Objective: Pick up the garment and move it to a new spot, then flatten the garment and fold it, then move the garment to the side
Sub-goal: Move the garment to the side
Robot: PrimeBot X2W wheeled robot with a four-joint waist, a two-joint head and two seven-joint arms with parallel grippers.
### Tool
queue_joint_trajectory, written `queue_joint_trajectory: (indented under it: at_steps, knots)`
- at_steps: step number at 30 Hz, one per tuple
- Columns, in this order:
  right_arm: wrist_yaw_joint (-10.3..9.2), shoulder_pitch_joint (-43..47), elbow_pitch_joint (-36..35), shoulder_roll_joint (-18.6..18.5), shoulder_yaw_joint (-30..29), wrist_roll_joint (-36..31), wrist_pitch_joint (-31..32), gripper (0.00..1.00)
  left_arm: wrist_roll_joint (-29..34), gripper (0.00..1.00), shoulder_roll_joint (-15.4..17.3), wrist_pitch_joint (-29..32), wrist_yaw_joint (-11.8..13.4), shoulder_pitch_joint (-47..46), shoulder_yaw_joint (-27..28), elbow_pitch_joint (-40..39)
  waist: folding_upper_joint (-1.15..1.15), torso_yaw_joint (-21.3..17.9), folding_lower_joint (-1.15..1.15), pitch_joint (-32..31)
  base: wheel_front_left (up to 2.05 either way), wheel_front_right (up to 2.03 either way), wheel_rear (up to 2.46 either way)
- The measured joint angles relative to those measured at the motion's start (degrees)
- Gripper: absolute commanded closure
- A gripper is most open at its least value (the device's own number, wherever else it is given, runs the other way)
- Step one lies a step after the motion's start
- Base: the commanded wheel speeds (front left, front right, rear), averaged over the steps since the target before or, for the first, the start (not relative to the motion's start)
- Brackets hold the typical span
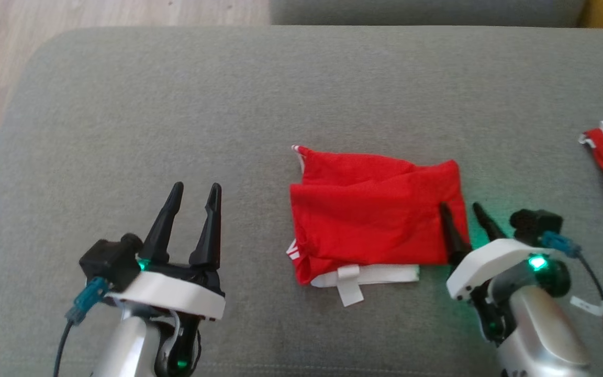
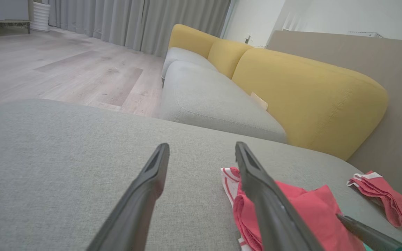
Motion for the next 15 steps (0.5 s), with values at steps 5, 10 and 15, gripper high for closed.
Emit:
queue_joint_trajectory:
  at_steps: [5,10,15]
  knots:
    - [0.00,-2.49,5.92,-0.11,1.67,1.29,0.52,0.00,-0.07,0.00,0.00,0.00,0.01,-0.85,-0.18,0.14,0.00,1.65,0.00,0.76,0.00,0.00,0.00]
    - [0.00,-5.50,9.87,-0.43,2.50,1.76,0.60,0.00,-0.07,0.00,0.00,0.00,0.01,-0.85,-0.18,0.26,0.00,2.37,0.00,1.02,0.00,0.00,0.00]
    - [0.00,-7.75,12.81,-1.12,5.44,2.98,0.46,1.00,-0.07,0.00,0.00,0.00,0.01,-0.84,0.02,0.37,0.00,2.18,0.00,0.92,0.00,0.00,0.00]
